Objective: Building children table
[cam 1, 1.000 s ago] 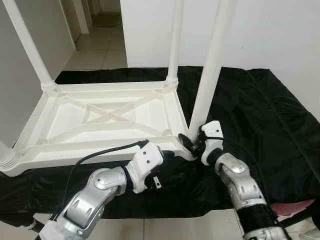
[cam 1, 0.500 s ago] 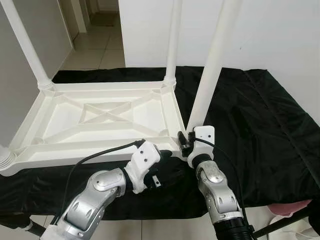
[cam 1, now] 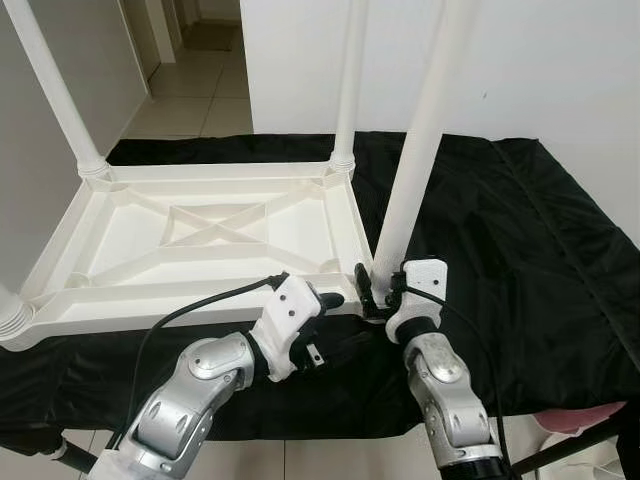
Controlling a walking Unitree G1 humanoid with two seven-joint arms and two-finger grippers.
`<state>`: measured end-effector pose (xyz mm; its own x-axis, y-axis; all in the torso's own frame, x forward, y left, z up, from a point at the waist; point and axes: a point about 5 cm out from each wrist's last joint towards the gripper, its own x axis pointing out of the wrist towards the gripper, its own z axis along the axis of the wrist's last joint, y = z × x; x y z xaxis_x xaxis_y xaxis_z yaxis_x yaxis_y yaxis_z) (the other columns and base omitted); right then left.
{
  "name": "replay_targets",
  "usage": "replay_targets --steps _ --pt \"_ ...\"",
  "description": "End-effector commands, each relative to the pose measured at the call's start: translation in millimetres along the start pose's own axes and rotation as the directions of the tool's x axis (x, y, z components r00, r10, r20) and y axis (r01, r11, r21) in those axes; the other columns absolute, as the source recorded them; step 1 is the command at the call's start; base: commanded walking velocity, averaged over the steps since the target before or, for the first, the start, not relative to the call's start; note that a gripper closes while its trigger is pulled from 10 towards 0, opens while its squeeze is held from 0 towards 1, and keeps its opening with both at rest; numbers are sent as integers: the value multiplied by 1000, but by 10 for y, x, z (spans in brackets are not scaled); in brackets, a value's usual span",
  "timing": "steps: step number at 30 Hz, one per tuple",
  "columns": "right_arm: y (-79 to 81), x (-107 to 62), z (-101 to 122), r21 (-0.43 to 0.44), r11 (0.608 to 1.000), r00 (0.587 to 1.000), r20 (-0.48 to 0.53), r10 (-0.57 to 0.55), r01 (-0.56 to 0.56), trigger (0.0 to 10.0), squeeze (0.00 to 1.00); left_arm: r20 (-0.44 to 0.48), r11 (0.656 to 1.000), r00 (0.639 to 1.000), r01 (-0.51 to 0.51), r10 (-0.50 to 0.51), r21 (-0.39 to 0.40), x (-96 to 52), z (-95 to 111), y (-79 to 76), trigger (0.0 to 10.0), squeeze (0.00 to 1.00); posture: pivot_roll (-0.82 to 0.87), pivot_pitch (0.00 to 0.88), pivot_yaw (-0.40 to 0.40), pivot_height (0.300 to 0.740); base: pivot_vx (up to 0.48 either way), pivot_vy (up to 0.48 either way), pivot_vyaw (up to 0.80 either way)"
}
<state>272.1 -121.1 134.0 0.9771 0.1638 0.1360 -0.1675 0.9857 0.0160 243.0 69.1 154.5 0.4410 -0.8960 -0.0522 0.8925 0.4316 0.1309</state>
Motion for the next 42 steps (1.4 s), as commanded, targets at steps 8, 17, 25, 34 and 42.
replay_targets --steps 8,17,25,34,42 --pt "-67 -309 -44 -13 999 999 0 51 -51 10000 0 0 988 988 -155 155 13 -60 -15 153 10000 0 -99 0 25 740 0 0 0" --pt "-97 -535 -58 -28 985 985 -21 169 -170 10000 0 -19 972 972 -235 235 17 -136 -55 320 10000 0 -118 0 36 740 0 0 0" --pt "-61 -527 -57 -15 975 975 -23 219 -220 10000 0 -23 948 948 -317 318 21 -198 -65 444 10000 0 -105 0 31 740 0 0 0" --pt "133 -485 -91 66 926 927 -38 373 -371 10000 0 -30 922 921 -388 388 5 -307 -89 521 10000 0 -83 0 27 740 0 0 0" --pt "197 -396 -86 92 878 880 -31 474 -469 10000 0 -58 918 916 -397 397 20 -360 -170 530 10000 0 -64 0 17 740 0 0 0"
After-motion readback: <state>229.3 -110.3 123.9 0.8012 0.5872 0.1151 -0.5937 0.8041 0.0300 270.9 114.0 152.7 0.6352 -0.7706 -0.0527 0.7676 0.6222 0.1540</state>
